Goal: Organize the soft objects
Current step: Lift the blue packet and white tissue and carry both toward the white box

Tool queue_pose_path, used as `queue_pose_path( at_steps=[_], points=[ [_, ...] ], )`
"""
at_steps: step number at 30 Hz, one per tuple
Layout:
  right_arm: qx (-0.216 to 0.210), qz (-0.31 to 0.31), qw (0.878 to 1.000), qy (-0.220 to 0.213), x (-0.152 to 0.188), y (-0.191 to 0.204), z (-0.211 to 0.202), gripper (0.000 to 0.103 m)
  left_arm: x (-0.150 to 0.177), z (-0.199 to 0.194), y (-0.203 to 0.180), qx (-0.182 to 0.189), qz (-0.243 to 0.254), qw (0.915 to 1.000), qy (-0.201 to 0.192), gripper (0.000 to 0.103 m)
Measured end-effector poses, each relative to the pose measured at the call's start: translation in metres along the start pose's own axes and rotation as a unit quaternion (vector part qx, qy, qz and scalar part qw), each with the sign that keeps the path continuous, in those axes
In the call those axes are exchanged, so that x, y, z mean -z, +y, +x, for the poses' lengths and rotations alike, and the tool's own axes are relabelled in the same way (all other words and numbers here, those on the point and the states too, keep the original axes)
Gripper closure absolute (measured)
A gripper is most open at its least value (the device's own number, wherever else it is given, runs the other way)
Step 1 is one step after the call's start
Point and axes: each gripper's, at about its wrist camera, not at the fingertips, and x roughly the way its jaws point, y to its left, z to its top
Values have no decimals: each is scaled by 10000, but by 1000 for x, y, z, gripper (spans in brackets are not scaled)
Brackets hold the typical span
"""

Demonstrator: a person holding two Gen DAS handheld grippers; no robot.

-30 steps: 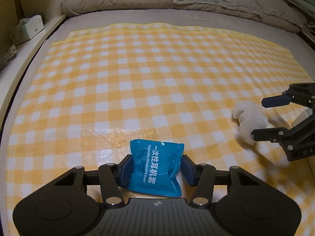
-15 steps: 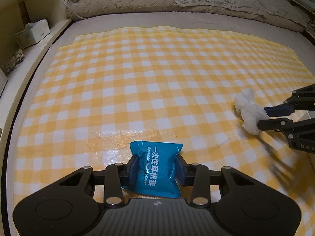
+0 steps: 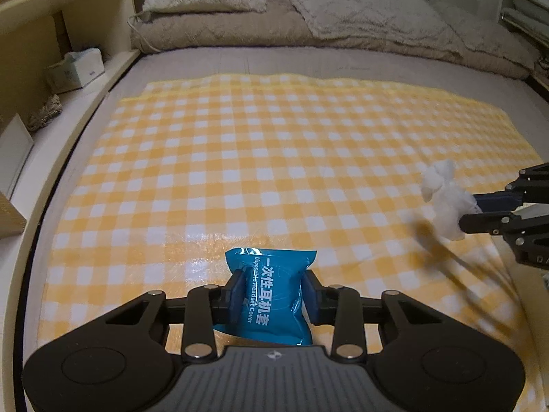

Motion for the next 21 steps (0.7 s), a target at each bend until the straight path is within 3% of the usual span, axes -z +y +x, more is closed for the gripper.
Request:
queue_pose_path(
  at_steps=[12, 21],
  points=[
    [223, 410, 9974, -546, 8, -19, -69, 82, -6, -52, -29, 120, -261, 9972, -688, 66],
    [405, 724, 9924, -904, 23, -46, -124, 82, -19, -80, -64, 458, -354, 9918, -1135, 66]
  ],
)
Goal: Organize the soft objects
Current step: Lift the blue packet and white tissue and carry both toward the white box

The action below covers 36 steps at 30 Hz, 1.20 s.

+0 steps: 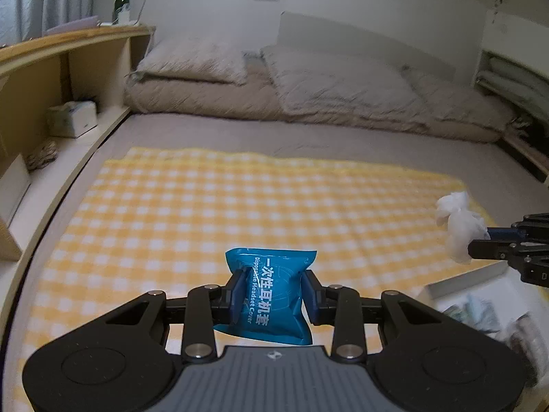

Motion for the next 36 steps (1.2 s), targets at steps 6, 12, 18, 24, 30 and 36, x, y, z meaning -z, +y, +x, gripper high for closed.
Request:
queue_pose_path(
  at_steps=[6, 12, 18, 24, 30, 36],
  points=[
    [262, 108, 9995, -155, 7, -24, -33, 82, -5, -4, -32, 300, 50, 9992, -244, 66],
    [563, 276, 9978, -206, 18, -53, -62, 82, -10, -1, -62, 679, 73, 9971, -335, 66],
    [769, 303, 9965, -104, 37, -84, -89, 82, -9, 1, -102, 1099, 149, 9934, -306, 66],
    [1057, 304, 9938, 154, 61, -115, -103, 82, -6, 14, -154, 1541, 245, 9877, -112, 66],
    [1232, 178, 9906, 570, 82, -139, -105, 82, -2, 36, -209, 1817, 431, 9824, 60, 66],
    [1353, -112, 9850, 1061, 101, -159, -99, 82, 4, 65, -257, 2046, 419, 9774, 315, 66]
  ],
)
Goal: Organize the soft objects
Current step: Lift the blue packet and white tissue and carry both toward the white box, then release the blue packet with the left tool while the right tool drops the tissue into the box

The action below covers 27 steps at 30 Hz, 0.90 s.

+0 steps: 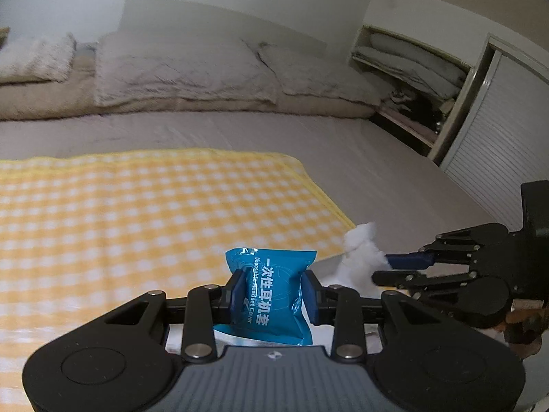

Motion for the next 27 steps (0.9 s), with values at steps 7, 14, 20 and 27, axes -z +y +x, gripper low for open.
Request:
queue_pose_path(
  at_steps=[7, 14, 20, 27],
  points=[
    [-21, -219, 9989, 414, 27, -15, 13, 82, 15, 58, -25, 380, -416, 9980, 296, 66],
    [-80, -457, 9964, 705, 42, -17, 28, 82, 31, 105, -40, 553, -616, 9950, 555, 66],
    [-104, -583, 9946, 846, 43, -17, 37, 82, 32, 129, -36, 622, -1263, 9884, 564, 64],
    [-126, -647, 9930, 982, 46, -19, 46, 82, 32, 128, -29, 492, -1180, 9888, 765, 38]
  ],
)
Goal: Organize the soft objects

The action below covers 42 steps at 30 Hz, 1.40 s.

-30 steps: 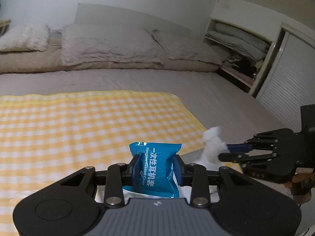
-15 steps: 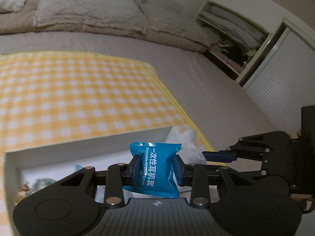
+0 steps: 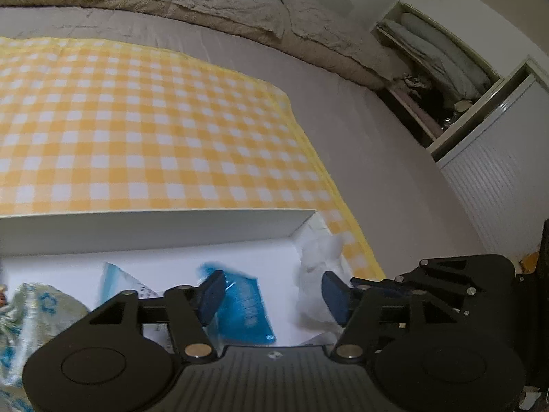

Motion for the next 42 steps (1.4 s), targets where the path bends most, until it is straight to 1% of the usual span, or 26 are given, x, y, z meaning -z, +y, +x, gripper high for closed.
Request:
queue_pose_path(
  at_steps=[2, 4, 5, 6, 7, 9, 10, 13, 15, 20, 21, 23, 25, 27, 33, 35, 38, 42],
  points=[
    [-22, -9, 10000, 29, 0, 1, 2, 82, 1, -5, 1, -40, 113, 9999, 10, 36],
    [-52, -44, 10000, 32, 0, 3, 3, 82, 2, -10, 2, -106, 230, 9997, 9, 32],
    [-49, -60, 10000, 21, 0, 4, 4, 81, 3, -12, 1, -131, 282, 9995, 6, 29],
    [-14, -79, 10000, -3, 0, 5, 5, 78, 4, -14, 1, -158, 334, 9993, 1, 27],
    [51, -91, 9999, -63, -1, 7, 5, 72, 5, -16, 1, -188, 386, 9991, -3, 26],
    [271, -100, 9995, -120, -1, 9, 4, 39, 6, -21, 2, -228, 490, 9985, -3, 21],
    [308, -108, 9994, -142, -1, 8, 3, 35, 7, -24, 2, -245, 529, 9983, -12, 19],
    [123, -45, 9998, -152, -1, 6, -1, 33, 10, -33, 3, -306, 632, 9975, -10, 13],
    [38, -19, 9999, -151, 0, 8, -4, 28, 12, -40, 4, -366, 716, 9968, -19, 8],
    [-58, 64, 9998, -201, 3, 13, -15, 21, 15, -57, 5, -478, 831, 9953, -106, 3],
    [-44, 115, 9996, -245, 2, 14, -18, 18, 15, -60, 5, -498, 833, 9952, -131, 2],
    [23, 222, 9993, -315, 1, 14, -23, 16, 15, -68, 5, -551, 849, 9947, -190, 0],
    [35, 363, 9985, -416, 0, 12, -31, 15, 14, -78, 4, -624, 889, 9937, -266, 0],
    [36, 519, 9972, -541, -2, 12, -39, 7, 13, -89, 4, -705, 914, 9927, -341, 0],
    [-116, 849, 9918, -953, -7, 21, -70, 3, 14, -123, -4, -1007, 985, 9883, -582, 0],
    [-152, 914, 9900, -1066, -7, 26, -82, 2, 15, -135, -6, -1047, 999, 9872, -664, 0],
    [-75, 990, 9871, -1255, -6, 34, -99, 1, 18, -153, -11, -1138, 1056, 9846, -805, 0],
    [38, 1353, 9805, -1425, -2, 38, -118, 0, 23, -178, -17, -1203, 1168, 9808, -994, 0]
  ],
)
